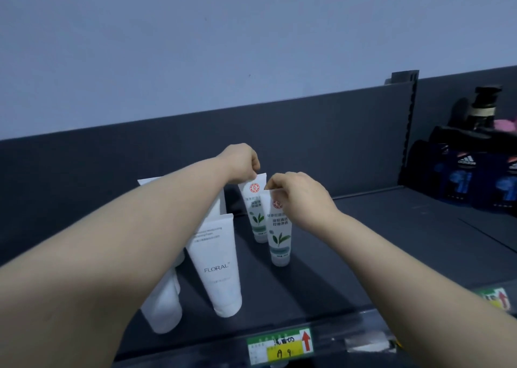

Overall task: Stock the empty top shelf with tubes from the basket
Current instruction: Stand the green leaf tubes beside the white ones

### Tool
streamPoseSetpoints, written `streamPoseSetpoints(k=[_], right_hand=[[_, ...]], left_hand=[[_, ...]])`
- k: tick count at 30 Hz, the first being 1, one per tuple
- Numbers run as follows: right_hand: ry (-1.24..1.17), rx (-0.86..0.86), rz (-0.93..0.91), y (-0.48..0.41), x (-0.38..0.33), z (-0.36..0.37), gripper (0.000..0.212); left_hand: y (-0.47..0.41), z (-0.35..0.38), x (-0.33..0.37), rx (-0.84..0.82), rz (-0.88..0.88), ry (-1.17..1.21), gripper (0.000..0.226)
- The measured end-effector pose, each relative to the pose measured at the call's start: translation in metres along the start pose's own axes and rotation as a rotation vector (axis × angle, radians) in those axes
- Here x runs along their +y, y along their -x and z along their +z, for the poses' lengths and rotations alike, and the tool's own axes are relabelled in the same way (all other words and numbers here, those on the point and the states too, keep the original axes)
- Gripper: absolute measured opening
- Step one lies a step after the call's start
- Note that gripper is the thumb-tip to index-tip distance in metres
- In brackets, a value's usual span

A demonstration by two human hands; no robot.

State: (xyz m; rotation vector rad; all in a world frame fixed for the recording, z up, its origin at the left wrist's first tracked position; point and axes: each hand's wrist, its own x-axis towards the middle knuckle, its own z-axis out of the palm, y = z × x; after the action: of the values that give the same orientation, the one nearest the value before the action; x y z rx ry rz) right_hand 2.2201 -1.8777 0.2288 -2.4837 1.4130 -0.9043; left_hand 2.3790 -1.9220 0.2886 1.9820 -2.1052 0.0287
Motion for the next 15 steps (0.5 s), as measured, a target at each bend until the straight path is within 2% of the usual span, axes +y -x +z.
streamPoseSetpoints(k=[10,15], right_hand=[[0.014,-0.008,-0.023,-0.013,-0.012,0.016,0.032],[0.034,-0.029,-0.024,-0.004,-0.01,0.008,0.032]], left_hand=[[0.019,-0.012,-0.015,0.129,-0.108,0.01,0.045],[0.033,-0.025,-0.004,0.179,-0.12,0.008,0.044]])
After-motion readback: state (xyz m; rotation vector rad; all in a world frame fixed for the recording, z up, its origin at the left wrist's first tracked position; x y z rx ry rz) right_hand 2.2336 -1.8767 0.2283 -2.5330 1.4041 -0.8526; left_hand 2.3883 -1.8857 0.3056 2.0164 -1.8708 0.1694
